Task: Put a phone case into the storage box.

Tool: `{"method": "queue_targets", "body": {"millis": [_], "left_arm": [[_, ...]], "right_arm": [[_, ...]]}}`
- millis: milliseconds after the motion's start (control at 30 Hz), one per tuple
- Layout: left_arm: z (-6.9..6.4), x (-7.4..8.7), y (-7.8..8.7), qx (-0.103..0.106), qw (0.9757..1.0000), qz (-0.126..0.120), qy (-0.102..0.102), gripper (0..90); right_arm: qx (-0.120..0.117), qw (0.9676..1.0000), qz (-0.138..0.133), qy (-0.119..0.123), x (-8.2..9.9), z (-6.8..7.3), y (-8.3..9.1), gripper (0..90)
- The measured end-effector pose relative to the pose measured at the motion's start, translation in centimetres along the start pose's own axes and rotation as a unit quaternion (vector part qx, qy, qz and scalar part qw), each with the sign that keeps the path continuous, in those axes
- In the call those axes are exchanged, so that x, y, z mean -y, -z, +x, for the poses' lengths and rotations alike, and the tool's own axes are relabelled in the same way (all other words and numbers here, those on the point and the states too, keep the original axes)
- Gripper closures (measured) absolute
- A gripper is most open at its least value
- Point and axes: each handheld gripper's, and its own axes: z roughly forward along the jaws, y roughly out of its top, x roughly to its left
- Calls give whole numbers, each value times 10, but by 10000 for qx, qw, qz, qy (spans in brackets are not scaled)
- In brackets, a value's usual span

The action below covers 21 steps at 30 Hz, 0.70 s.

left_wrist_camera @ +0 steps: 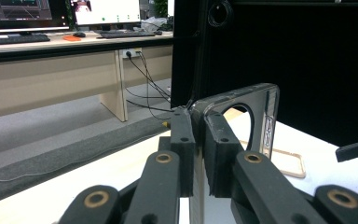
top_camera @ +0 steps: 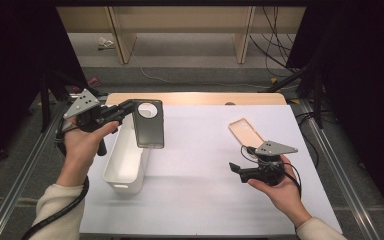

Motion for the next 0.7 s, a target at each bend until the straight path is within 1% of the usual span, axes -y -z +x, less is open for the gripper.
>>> {"method": "queue_targets", "body": {"millis": [267,367,433,567,700], "left_arm": [[5,-1,4,-85,10000,-2,-26,828],[6,0,5,-132,9999,15,-84,828],[7,-1,6,-139,9999,-14,-54,828],[10,-1,9,-177,9998,-37,-61,828],[12,-1,9,-196,9998,-20,-59,828]], "right_arm": [[0,10000,1,-16,0,0,0,162],[-2,10000,3,-24,0,0,0,162],[0,10000,4,-37,0,0,0,162],[3,10000,1,-51,0,-1,0,162],[2,10000,-1,-51,0,0,0,162]]}}
